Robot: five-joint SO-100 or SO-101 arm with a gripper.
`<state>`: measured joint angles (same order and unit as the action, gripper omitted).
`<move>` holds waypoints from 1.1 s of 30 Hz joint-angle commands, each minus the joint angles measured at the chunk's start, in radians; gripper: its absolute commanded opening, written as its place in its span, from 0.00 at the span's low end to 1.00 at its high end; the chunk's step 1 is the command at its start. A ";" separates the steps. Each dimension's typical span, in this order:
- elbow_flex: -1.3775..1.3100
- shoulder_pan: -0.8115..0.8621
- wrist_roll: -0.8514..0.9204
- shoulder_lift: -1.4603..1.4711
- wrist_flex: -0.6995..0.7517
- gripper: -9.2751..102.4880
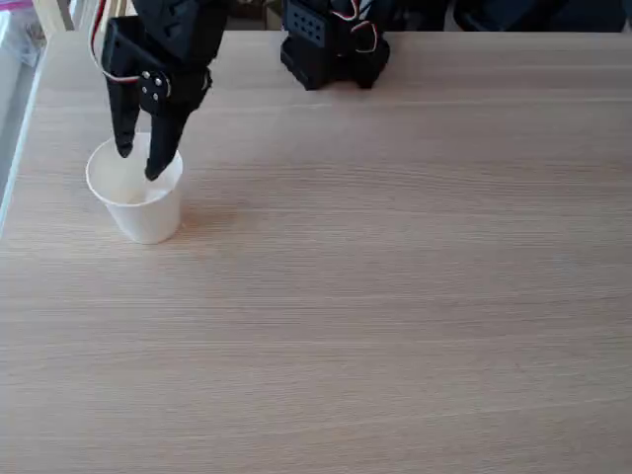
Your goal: Grasp a block and put it in the bin.
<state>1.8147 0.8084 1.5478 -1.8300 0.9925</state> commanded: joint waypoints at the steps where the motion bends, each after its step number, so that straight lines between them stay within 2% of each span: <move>1: -0.029 0.006 0.006 -0.021 0.003 0.29; 11: -0.026 -0.002 0.014 -0.035 -0.003 0.24; 17: -0.023 -0.064 0.009 -0.083 -0.049 0.12; 19: -0.017 -0.101 0.006 -0.109 -0.075 0.09; 26: 0.051 -0.268 -0.018 -0.247 -0.141 0.08; 33: 0.330 -0.486 -0.055 -0.526 -0.201 0.08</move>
<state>2.0586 0.3927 1.5079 -2.2319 0.8099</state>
